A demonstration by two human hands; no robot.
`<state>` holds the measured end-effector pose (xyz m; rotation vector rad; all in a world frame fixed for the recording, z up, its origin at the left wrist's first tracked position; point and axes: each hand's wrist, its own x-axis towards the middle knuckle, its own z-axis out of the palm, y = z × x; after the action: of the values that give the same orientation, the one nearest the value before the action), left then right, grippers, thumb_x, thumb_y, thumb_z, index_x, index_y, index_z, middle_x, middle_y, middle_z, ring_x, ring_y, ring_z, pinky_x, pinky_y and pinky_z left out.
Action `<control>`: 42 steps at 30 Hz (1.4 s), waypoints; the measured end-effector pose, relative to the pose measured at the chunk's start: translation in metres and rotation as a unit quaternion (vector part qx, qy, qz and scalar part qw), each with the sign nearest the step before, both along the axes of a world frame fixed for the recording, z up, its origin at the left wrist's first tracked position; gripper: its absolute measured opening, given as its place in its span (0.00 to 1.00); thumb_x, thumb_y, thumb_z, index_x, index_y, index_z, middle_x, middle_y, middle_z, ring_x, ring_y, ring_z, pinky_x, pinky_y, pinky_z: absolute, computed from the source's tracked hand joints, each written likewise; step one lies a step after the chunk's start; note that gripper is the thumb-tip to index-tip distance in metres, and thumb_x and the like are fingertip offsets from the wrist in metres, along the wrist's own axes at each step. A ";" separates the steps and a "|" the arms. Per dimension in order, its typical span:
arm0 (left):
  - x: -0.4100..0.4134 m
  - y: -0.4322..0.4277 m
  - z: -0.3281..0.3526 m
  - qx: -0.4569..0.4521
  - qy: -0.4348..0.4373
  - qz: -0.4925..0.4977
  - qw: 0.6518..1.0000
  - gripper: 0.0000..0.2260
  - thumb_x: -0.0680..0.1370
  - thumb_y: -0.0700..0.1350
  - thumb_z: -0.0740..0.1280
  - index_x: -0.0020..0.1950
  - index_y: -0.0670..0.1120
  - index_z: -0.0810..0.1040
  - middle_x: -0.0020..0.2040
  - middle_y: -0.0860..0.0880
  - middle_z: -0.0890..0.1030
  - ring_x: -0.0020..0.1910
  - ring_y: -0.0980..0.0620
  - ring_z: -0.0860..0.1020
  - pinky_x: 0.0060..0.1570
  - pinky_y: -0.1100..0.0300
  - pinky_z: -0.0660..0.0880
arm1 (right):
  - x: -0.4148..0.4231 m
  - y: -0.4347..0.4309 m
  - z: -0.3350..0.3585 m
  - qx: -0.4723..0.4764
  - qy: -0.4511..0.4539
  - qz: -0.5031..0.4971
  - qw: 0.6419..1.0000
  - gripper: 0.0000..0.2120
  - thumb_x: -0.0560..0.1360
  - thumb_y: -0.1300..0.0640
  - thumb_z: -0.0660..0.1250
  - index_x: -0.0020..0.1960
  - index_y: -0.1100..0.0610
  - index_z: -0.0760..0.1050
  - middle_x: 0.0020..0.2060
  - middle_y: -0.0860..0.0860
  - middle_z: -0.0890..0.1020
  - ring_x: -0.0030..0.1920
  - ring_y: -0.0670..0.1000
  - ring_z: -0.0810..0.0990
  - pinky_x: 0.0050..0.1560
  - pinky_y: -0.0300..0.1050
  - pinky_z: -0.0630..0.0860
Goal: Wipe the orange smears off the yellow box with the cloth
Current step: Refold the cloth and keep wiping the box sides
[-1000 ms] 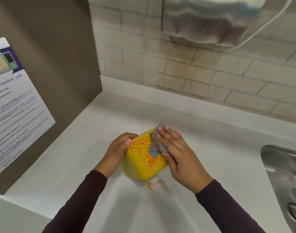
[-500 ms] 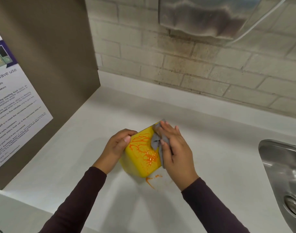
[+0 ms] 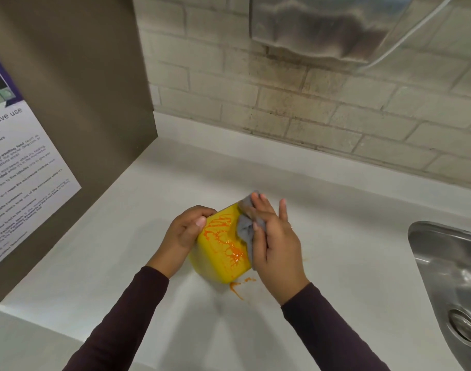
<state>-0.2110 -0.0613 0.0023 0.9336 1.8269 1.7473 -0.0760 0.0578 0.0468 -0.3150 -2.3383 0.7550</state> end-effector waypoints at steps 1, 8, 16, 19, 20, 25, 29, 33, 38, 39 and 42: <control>0.001 0.000 0.000 0.003 -0.004 0.003 1.000 0.20 0.68 0.61 0.56 0.46 0.51 0.79 0.45 0.50 0.80 0.45 0.57 0.78 0.45 0.66 0.73 | -0.004 -0.006 0.001 0.015 -0.009 0.021 1.000 0.18 0.77 0.59 0.51 0.64 0.53 0.68 0.66 0.56 0.73 0.69 0.48 0.64 0.74 0.43 0.47; -0.002 0.001 0.005 0.014 -0.014 0.014 1.000 0.21 0.67 0.61 0.57 0.46 0.48 0.79 0.45 0.48 0.80 0.46 0.55 0.78 0.47 0.64 0.73 | 0.021 -0.003 -0.011 0.098 -0.090 0.113 0.985 0.19 0.77 0.59 0.51 0.62 0.58 0.74 0.68 0.51 0.69 0.71 0.46 0.62 0.74 0.43 0.44; -0.002 0.002 -0.001 0.012 -0.009 0.006 1.000 0.15 0.69 0.61 0.57 0.44 0.57 0.80 0.43 0.55 0.81 0.45 0.60 0.78 0.46 0.69 0.73 | -0.004 -0.013 0.007 -0.011 -0.026 0.049 0.998 0.20 0.77 0.58 0.50 0.64 0.59 0.71 0.66 0.57 0.72 0.70 0.46 0.63 0.74 0.41 0.43; -0.003 0.003 -0.002 0.022 -0.013 0.010 1.000 0.14 0.69 0.60 0.57 0.42 0.57 0.80 0.42 0.59 0.82 0.44 0.63 0.78 0.47 0.71 0.72 | -0.004 -0.023 0.002 0.031 -0.073 0.121 0.990 0.20 0.77 0.58 0.50 0.67 0.56 0.69 0.69 0.52 0.69 0.72 0.43 0.58 0.73 0.41 0.39; -0.004 0.003 -0.002 0.026 -0.012 0.011 1.000 0.15 0.69 0.60 0.57 0.43 0.55 0.80 0.42 0.59 0.83 0.44 0.63 0.78 0.47 0.72 0.72 | 0.000 -0.022 -0.002 0.062 -0.092 0.140 0.984 0.20 0.77 0.57 0.49 0.67 0.55 0.70 0.69 0.51 0.68 0.72 0.43 0.57 0.73 0.42 0.37; -0.005 0.002 0.000 0.022 -0.018 0.005 1.000 0.15 0.69 0.61 0.57 0.43 0.57 0.81 0.42 0.57 0.83 0.43 0.62 0.79 0.45 0.70 0.73 | 0.021 0.007 -0.009 0.114 -0.108 0.100 0.982 0.20 0.79 0.55 0.48 0.64 0.53 0.72 0.68 0.50 0.70 0.71 0.47 0.62 0.74 0.47 0.38; -0.004 0.003 0.000 0.011 -0.019 0.000 1.000 0.15 0.69 0.62 0.57 0.43 0.60 0.81 0.43 0.59 0.82 0.44 0.63 0.79 0.45 0.71 0.73 | 0.006 0.005 0.001 0.036 -0.059 0.043 0.997 0.19 0.78 0.56 0.48 0.65 0.49 0.68 0.66 0.53 0.72 0.70 0.46 0.62 0.74 0.45 0.41; -0.003 0.002 0.000 0.013 -0.016 0.002 1.000 0.14 0.70 0.62 0.56 0.44 0.62 0.81 0.45 0.61 0.82 0.46 0.65 0.78 0.46 0.73 0.71 | -0.003 -0.015 0.002 0.047 -0.090 0.104 0.989 0.21 0.78 0.55 0.48 0.64 0.53 0.73 0.68 0.53 0.71 0.72 0.44 0.58 0.74 0.44 0.38; -0.007 0.002 0.000 0.010 -0.017 -0.002 1.000 0.15 0.70 0.61 0.57 0.43 0.60 0.81 0.43 0.55 0.82 0.45 0.63 0.78 0.47 0.71 0.72 | 0.016 -0.006 -0.005 0.112 -0.125 0.184 0.969 0.20 0.78 0.56 0.49 0.63 0.52 0.73 0.69 0.50 0.69 0.72 0.46 0.59 0.73 0.45 0.37; -0.008 0.002 -0.001 0.008 -0.018 -0.002 1.000 0.15 0.69 0.61 0.57 0.43 0.59 0.81 0.43 0.54 0.82 0.45 0.63 0.78 0.47 0.71 0.72 | 0.019 0.000 -0.005 0.108 -0.124 0.168 0.972 0.20 0.78 0.56 0.49 0.63 0.52 0.73 0.69 0.49 0.69 0.72 0.46 0.60 0.74 0.45 0.38; -0.008 0.002 -0.001 -0.003 -0.025 -0.007 1.000 0.16 0.68 0.63 0.56 0.44 0.61 0.81 0.44 0.57 0.83 0.46 0.62 0.79 0.47 0.67 0.74 | 0.017 0.010 0.002 0.050 -0.103 0.102 0.988 0.20 0.78 0.55 0.47 0.65 0.51 0.72 0.68 0.47 0.69 0.71 0.47 0.62 0.74 0.43 0.39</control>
<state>-0.2192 -0.0597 0.0018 0.8889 1.7891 1.7402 -0.0589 0.0677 0.0490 -0.1147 -2.6227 0.7278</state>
